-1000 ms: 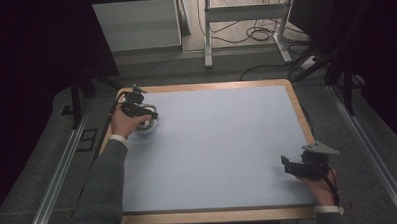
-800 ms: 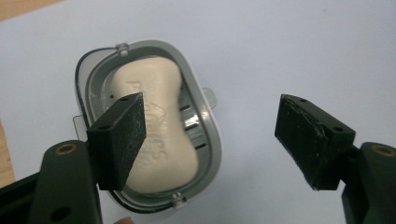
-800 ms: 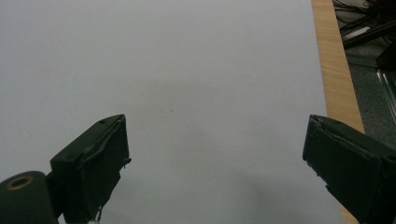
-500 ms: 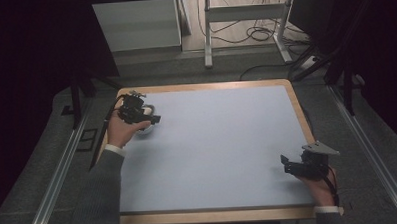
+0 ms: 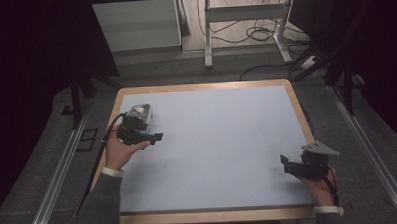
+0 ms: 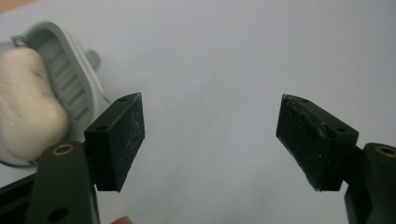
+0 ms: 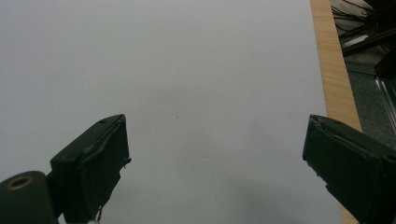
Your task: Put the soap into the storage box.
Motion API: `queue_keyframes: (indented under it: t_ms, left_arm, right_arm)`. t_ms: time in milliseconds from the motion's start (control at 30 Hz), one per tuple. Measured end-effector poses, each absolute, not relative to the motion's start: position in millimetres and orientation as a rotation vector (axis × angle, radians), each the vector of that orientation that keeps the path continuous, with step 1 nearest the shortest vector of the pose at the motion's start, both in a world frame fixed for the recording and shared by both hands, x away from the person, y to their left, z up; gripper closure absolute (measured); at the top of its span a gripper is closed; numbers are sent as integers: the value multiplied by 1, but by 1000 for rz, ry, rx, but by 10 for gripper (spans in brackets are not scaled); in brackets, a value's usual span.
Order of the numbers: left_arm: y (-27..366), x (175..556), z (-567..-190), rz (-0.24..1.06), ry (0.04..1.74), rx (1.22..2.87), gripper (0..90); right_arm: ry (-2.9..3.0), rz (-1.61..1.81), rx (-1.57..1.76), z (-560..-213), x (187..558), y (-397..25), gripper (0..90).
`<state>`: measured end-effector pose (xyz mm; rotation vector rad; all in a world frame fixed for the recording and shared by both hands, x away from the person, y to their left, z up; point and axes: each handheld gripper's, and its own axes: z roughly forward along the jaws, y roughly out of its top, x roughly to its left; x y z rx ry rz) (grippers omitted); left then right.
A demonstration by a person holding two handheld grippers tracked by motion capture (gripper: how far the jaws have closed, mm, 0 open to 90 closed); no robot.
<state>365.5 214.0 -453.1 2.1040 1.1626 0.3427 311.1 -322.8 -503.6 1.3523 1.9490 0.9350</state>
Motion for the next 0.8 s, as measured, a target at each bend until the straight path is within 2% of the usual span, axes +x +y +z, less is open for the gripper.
queue_keyframes:
  t_ms: [167,467,800]
  left_arm:
    - [208,350,-468,363,1135,2122,251]
    - [205,328,-496,280,1141,2148,240]
    - [209,321,-499,266,1157,2099,243]
  right_arm:
    - [1951,932,1349,-504,311,-322,69]
    - [1961,924,1338,-505,311,-320,69]
    - [1960,927,1330,-504,311,-319,69]
